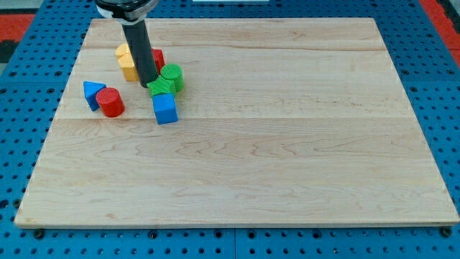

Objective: Push green star closer to the green circle

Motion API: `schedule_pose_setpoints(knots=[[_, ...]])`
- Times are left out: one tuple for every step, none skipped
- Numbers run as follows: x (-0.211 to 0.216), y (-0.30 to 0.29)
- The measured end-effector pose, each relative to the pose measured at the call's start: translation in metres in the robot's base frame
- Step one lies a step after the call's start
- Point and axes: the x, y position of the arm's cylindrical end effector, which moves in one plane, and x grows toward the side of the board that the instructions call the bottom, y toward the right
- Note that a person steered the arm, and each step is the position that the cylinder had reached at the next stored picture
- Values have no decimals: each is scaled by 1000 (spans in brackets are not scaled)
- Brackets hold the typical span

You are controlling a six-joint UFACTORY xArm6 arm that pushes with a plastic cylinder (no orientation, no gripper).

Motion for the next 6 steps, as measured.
schedule_pose_setpoints(knots=[[48, 54], [55, 89], [82, 131], [128, 146], [116, 70], [53, 62]])
